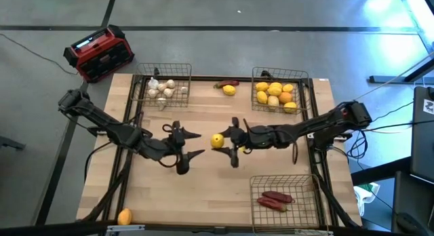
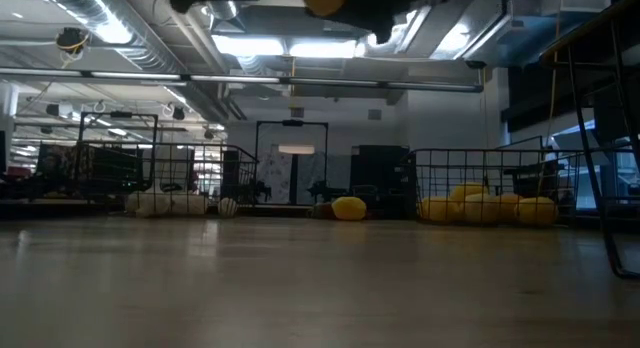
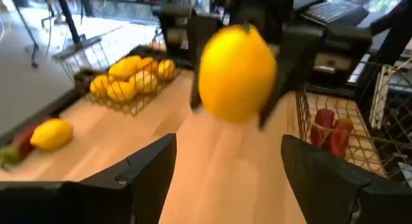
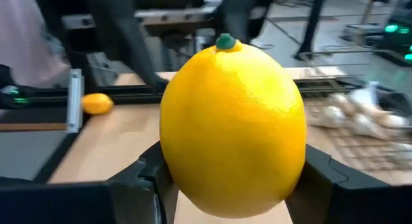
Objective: Sort produce into baskets
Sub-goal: Put the yellow lemon into the top right wire basket
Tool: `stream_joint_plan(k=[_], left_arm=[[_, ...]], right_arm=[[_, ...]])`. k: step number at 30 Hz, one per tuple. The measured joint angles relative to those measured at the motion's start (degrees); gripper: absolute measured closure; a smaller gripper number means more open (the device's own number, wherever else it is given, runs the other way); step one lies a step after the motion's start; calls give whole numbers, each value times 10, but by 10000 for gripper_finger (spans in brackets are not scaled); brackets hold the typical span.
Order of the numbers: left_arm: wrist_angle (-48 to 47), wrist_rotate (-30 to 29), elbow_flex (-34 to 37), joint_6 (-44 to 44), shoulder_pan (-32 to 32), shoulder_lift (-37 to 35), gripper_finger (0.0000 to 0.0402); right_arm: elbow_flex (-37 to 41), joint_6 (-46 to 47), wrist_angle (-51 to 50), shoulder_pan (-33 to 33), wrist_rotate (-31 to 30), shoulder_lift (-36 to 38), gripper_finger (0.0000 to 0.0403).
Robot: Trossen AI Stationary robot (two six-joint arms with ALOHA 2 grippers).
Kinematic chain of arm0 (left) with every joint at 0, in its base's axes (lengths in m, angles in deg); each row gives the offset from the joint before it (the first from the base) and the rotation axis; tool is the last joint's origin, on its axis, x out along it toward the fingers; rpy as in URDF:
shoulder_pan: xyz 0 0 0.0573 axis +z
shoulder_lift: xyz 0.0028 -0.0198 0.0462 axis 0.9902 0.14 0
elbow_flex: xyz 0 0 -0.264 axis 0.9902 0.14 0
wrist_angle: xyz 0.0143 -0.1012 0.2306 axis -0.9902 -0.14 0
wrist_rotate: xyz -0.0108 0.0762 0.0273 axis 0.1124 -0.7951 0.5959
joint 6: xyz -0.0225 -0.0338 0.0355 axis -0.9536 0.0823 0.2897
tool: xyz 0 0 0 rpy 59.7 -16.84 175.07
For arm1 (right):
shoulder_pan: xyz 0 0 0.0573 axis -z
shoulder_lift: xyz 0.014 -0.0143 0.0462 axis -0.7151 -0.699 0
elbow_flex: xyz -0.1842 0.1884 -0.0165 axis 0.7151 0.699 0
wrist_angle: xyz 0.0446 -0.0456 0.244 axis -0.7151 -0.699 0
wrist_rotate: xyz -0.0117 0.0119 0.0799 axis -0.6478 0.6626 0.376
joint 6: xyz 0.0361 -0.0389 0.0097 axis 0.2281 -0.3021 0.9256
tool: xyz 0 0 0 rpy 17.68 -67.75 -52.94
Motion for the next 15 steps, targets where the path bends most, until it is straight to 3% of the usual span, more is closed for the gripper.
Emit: stream_joint_plan(k=[11, 15], left_arm=[[-11, 2, 0, -43, 1, 55, 125], [-9, 2, 0, -49, 1, 57, 125]], right_arm=[[0, 0, -231, 45, -109, 132, 202], [0, 23, -302, 82, -113, 171, 205]])
